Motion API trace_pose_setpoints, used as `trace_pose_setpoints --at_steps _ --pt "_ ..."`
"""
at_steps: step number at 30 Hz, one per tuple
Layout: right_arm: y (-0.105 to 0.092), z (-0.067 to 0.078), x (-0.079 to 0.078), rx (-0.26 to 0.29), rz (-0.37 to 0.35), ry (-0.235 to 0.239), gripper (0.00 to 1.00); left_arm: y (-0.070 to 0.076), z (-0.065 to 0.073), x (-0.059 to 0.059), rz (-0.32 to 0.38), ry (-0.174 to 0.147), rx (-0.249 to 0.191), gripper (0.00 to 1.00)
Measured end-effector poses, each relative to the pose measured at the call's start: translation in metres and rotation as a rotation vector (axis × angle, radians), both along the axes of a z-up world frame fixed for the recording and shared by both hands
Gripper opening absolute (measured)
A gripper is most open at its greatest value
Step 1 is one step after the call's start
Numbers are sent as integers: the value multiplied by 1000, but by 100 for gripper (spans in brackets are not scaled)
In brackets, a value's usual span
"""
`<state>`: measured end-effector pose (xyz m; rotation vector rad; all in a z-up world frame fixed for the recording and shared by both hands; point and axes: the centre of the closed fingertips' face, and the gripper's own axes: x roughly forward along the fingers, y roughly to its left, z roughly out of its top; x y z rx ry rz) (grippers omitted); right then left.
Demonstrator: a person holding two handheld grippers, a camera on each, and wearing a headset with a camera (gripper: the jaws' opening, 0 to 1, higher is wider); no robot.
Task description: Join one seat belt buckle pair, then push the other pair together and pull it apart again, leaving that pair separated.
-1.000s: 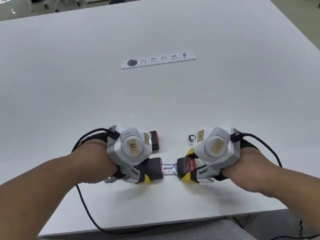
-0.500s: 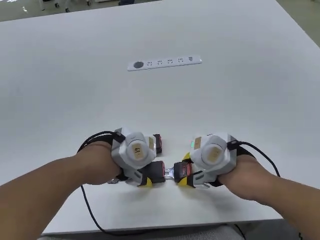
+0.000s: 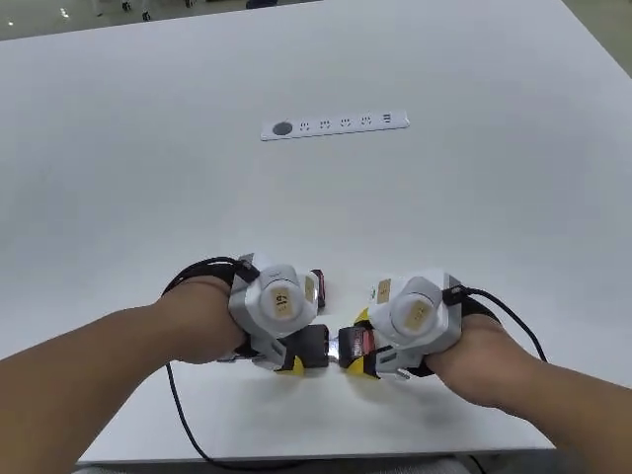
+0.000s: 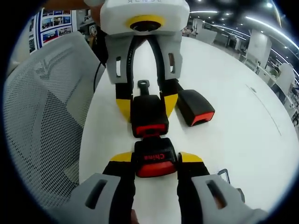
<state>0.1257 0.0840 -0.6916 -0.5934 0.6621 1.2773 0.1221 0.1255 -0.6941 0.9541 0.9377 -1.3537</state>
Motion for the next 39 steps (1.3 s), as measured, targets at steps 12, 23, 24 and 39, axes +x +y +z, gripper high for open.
trace_pose_setpoints --at_steps 12,23,24,39 --pt "0 2 -6 -19 1 -1 33 3 -3 1 20 -1 -27 32" --pt "-4 3 -5 -59 46 -5 32 1 0 0 78 3 -45 32" --pt "-3 2 -4 -66 49 -4 32 1 0 1 81 2 -45 32" --pt "-3 -1 0 -77 44 18 33 1 1 2 76 7 -51 33"
